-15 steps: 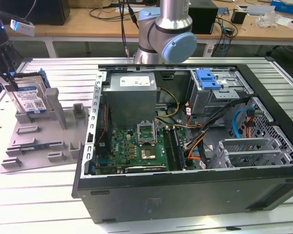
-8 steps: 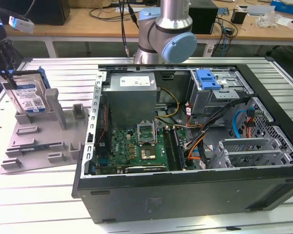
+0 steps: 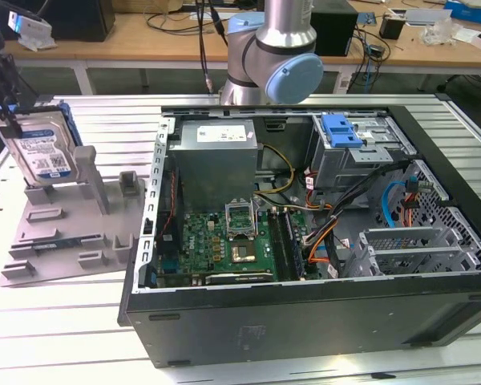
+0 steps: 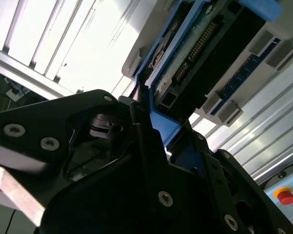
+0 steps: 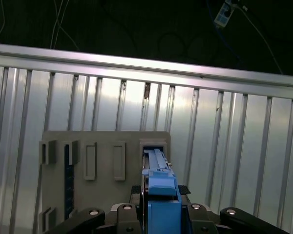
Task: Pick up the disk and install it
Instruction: 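Pick up the disk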
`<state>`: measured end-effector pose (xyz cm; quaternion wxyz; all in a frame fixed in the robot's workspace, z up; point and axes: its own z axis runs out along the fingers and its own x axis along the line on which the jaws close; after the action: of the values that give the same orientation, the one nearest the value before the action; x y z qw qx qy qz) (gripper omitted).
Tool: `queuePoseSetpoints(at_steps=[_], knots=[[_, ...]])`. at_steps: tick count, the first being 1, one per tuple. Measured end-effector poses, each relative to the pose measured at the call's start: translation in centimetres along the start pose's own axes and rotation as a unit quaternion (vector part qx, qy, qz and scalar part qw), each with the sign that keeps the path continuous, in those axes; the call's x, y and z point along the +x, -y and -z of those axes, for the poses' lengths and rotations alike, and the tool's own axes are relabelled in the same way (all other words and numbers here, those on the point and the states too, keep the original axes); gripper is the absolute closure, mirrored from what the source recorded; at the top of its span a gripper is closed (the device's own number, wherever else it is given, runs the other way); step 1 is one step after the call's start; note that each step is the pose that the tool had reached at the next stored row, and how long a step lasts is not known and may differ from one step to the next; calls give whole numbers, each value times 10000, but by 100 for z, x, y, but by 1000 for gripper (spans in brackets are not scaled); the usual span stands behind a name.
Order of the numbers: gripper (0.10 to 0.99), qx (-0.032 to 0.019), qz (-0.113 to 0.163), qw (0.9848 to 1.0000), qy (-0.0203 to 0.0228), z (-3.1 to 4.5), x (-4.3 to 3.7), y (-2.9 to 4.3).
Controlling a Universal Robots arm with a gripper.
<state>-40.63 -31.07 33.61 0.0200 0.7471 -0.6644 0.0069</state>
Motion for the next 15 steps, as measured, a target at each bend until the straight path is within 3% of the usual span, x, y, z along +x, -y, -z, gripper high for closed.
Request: queuePoseSetpoints(at_steps=[7,15], knots=[[718,-3,0,10000,-24,159,6,-3],[718,-7,-1,10000,-55,287,11,-3]])
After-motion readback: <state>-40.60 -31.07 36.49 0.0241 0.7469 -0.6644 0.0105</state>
